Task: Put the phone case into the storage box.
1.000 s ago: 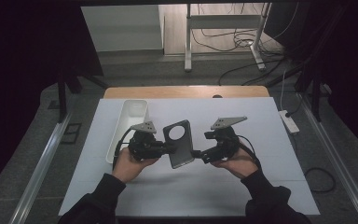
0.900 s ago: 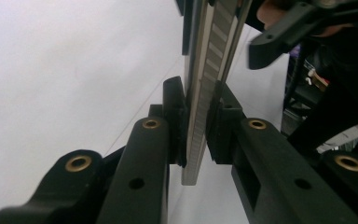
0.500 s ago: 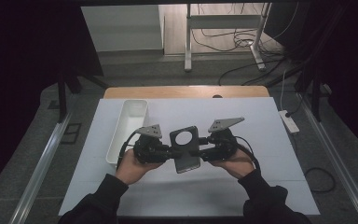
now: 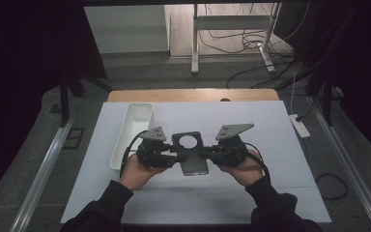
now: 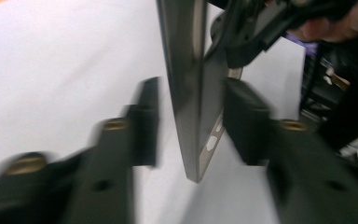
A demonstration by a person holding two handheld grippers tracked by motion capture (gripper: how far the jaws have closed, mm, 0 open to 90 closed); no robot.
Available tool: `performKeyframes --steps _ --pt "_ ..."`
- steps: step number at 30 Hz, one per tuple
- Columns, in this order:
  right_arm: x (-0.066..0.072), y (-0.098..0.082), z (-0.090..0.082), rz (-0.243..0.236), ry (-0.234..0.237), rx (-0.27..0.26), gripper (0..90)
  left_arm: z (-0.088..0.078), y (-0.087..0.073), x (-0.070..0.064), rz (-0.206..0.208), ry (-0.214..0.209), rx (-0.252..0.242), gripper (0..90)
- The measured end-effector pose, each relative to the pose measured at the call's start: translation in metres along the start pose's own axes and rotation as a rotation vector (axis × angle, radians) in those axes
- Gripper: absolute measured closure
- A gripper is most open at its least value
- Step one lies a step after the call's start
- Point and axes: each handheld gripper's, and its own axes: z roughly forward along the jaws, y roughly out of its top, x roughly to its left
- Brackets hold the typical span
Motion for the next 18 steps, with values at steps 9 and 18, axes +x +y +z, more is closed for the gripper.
performKeyframes --steps 9,18 --pt "-0.006 -0.002 -0.006 0.071 -0.148 -0.008 81.3 -0.008 -0.001 0.010 -0.037 0.184 -0.044 9.5" --pt "-0.005 -0.003 -0.010 0.132 -0.240 -0.059 81.3 -0.014 -0.005 0.018 -0.063 0.244 -0.058 0.0"
